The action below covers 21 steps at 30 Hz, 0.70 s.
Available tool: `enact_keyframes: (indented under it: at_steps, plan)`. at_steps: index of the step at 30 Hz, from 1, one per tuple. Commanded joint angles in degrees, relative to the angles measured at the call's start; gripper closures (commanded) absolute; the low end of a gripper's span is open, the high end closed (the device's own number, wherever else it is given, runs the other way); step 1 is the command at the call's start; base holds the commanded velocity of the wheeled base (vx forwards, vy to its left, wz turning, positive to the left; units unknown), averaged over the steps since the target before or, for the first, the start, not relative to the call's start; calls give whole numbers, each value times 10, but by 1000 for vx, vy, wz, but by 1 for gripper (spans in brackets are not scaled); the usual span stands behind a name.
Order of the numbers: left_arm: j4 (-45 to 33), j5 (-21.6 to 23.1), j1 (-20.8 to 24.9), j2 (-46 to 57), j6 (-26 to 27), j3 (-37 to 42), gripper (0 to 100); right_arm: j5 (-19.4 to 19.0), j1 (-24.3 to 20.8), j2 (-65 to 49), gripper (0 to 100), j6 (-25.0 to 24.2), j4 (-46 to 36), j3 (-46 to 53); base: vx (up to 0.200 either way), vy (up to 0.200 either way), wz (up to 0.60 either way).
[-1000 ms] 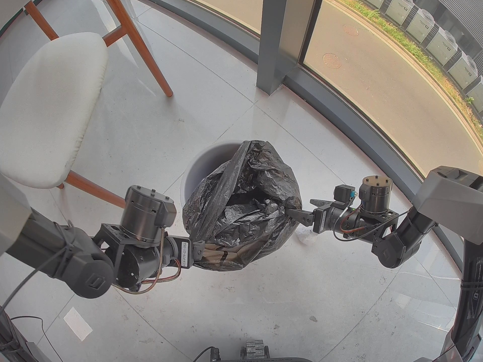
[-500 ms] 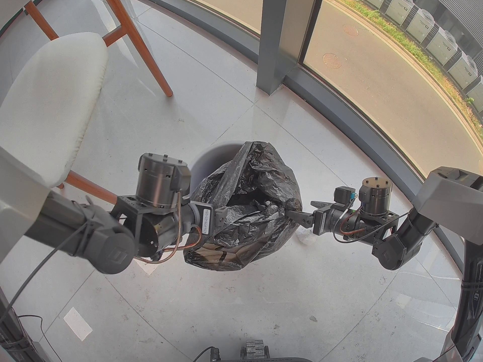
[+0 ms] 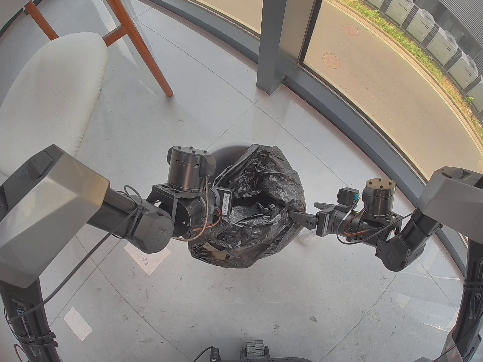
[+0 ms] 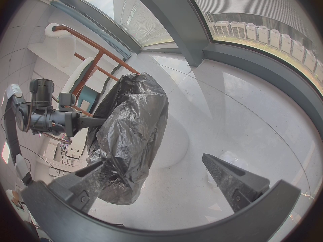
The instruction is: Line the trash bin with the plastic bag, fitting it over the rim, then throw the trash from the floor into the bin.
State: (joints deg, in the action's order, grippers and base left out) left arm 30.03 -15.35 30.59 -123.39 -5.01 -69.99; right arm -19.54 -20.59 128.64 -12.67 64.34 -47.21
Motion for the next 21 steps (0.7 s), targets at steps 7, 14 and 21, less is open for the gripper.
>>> enact_keyframes:
  at_steps: [7,14,21]
  plan:
    - [-1,2,-41,76,-4,-9,100,6,-4,8,0,-1,48,20,0,0,0]
    - [-2,3,-66,117,-7,-7,100,6,-3,7,0,-3,49,23,0,0,0]
    - [4,15,-127,111,-11,-6,100,6,-3,3,0,-4,49,25,0,0,0]
